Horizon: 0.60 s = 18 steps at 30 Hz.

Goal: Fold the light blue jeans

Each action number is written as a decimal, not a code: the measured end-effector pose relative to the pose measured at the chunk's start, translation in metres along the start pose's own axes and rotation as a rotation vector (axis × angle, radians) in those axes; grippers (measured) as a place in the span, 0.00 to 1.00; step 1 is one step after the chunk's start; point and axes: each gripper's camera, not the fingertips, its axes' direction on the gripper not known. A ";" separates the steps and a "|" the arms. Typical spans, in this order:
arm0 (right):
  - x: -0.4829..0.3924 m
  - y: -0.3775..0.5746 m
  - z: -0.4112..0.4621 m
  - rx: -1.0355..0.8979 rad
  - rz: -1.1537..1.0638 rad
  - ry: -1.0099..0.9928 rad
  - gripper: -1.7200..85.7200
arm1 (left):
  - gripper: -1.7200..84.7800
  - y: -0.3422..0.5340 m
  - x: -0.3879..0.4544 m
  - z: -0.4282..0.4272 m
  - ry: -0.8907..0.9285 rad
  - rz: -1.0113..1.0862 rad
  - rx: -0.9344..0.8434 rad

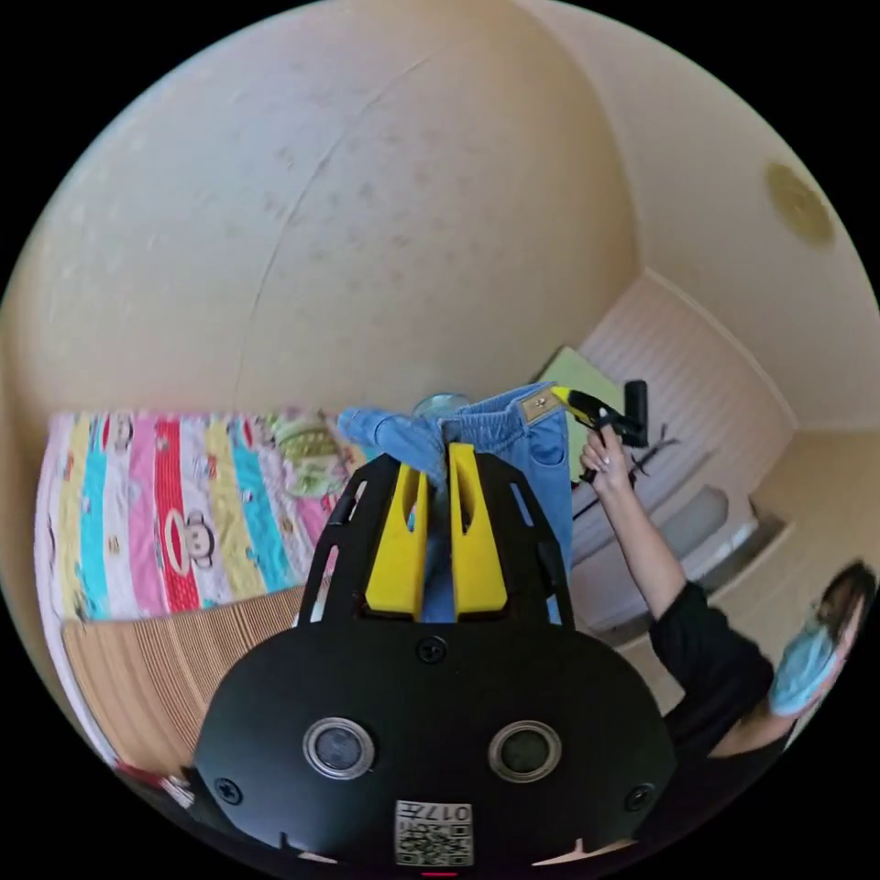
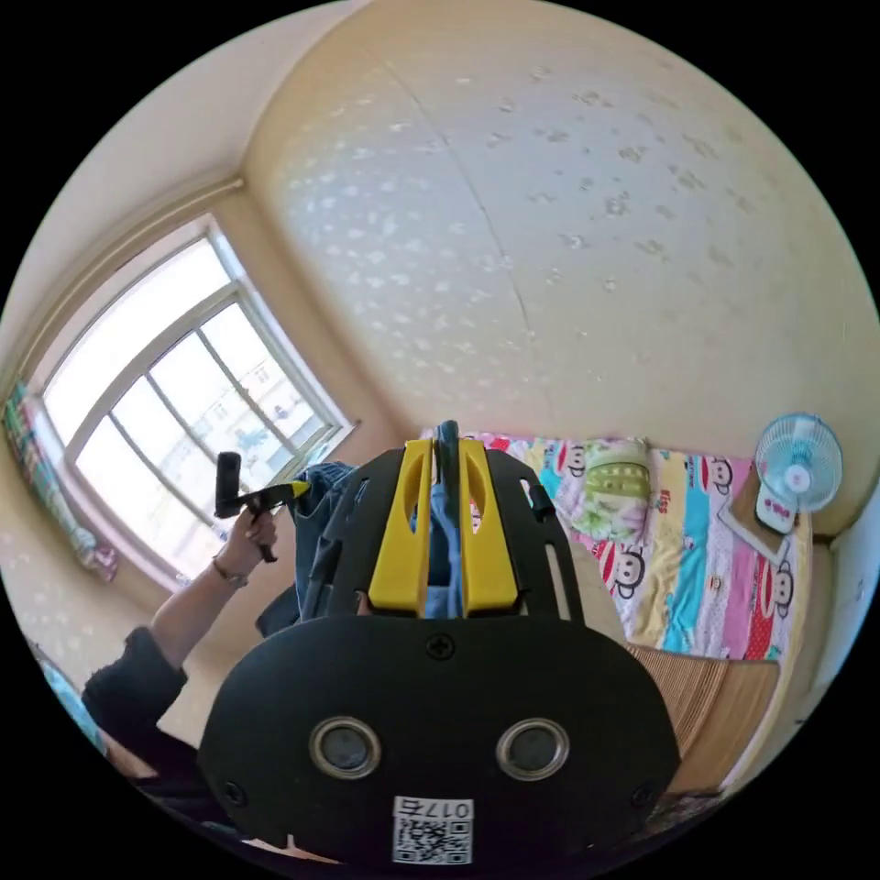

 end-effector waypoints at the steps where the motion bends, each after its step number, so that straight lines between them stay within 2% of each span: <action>1: 0.039 0.015 0.036 0.018 0.131 0.063 0.04 | 0.12 0.006 -0.044 0.026 -0.016 -0.106 0.004; 2: 0.074 0.043 0.071 0.045 0.252 0.101 0.04 | 0.13 0.014 -0.064 0.037 -0.024 -0.146 0.018; 4: 0.114 0.093 0.126 0.001 0.309 0.098 0.04 | 0.14 0.068 -0.131 0.083 -0.009 -0.219 0.012; 6: 0.146 0.153 0.185 -0.148 0.291 0.080 0.03 | 0.14 0.128 -0.174 0.118 -0.007 -0.227 -0.091; 8: 0.172 0.249 0.257 -0.411 0.256 0.126 0.03 | 0.14 0.199 -0.211 0.141 -0.077 -0.261 -0.205; 9: 0.174 0.273 0.271 -0.472 0.246 0.135 0.03 | 0.14 0.249 -0.233 0.148 -0.126 -0.299 -0.273; 11: 0.171 0.364 0.313 -0.666 0.219 0.105 0.03 | 0.14 0.319 -0.259 0.146 -0.171 -0.384 -0.337; 13: 0.155 0.414 0.330 -0.746 0.202 0.048 0.03 | 0.14 0.385 -0.271 0.123 -0.242 -0.441 -0.342; 18: 0.080 0.480 0.363 -0.827 0.134 -0.130 0.04 | 0.14 0.431 -0.236 0.068 -0.396 -0.384 -0.244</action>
